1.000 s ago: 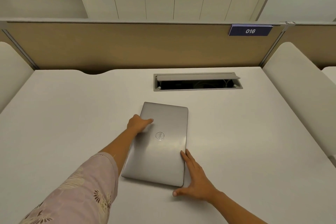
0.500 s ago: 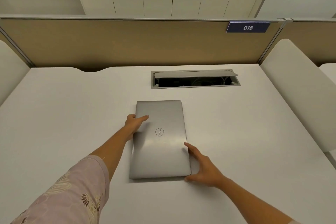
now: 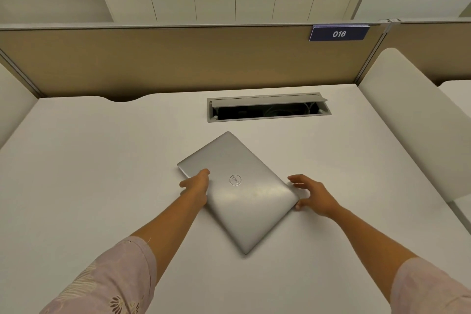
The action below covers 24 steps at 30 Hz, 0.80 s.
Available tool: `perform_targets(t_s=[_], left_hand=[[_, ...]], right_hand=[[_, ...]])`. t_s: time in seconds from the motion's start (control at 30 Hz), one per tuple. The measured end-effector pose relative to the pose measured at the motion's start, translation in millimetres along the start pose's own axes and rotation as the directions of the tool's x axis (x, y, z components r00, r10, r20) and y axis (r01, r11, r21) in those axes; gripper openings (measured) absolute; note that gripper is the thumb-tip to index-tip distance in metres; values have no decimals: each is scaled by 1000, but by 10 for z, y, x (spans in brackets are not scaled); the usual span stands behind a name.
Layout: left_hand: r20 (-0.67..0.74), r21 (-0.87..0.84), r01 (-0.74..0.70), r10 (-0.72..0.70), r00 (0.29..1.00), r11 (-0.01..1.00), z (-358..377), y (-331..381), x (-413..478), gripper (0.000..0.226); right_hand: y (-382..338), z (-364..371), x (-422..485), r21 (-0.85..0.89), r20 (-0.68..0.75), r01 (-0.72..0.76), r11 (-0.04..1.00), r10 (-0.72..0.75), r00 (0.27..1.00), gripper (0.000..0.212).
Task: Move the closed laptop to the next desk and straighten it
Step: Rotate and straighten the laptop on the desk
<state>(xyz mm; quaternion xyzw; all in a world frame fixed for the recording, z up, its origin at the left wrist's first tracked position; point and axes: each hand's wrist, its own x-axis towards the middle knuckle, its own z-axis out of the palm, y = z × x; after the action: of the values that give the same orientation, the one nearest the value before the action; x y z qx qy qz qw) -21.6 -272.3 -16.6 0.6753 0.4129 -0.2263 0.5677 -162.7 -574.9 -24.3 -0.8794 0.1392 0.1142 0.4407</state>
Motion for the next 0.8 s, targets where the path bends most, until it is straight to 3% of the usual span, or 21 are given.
perform_targets(t_s=[0.17,0.27,0.33,0.5,0.63,0.8], left_hand=[[26,106,-28,26,999,994,-43,21,-12,75],[-57,290,-98,119,991,952,-96,65,-14,80],[-91,448,-216,285,954,867,-136,95,4,79],[113,660,-481,557,823,577,-247,201,167,78],[274,755,-542,573,773,369,-209,288,246,60],[344,825,-513,511,788,236,-166,343,321,82]], right_hand=[[-35,10,-23,23,-55,-86,996,87,995,76],[-82,131,-119,200,-142,-188,961,218,966,65],[-108,271,-218,366,-233,-235,901,333,914,59],[-217,631,-412,628,-376,-275,728,593,712,48],[-393,903,-494,721,-264,-297,626,644,718,46],[-595,1165,-538,753,-198,-310,580,649,734,44]])
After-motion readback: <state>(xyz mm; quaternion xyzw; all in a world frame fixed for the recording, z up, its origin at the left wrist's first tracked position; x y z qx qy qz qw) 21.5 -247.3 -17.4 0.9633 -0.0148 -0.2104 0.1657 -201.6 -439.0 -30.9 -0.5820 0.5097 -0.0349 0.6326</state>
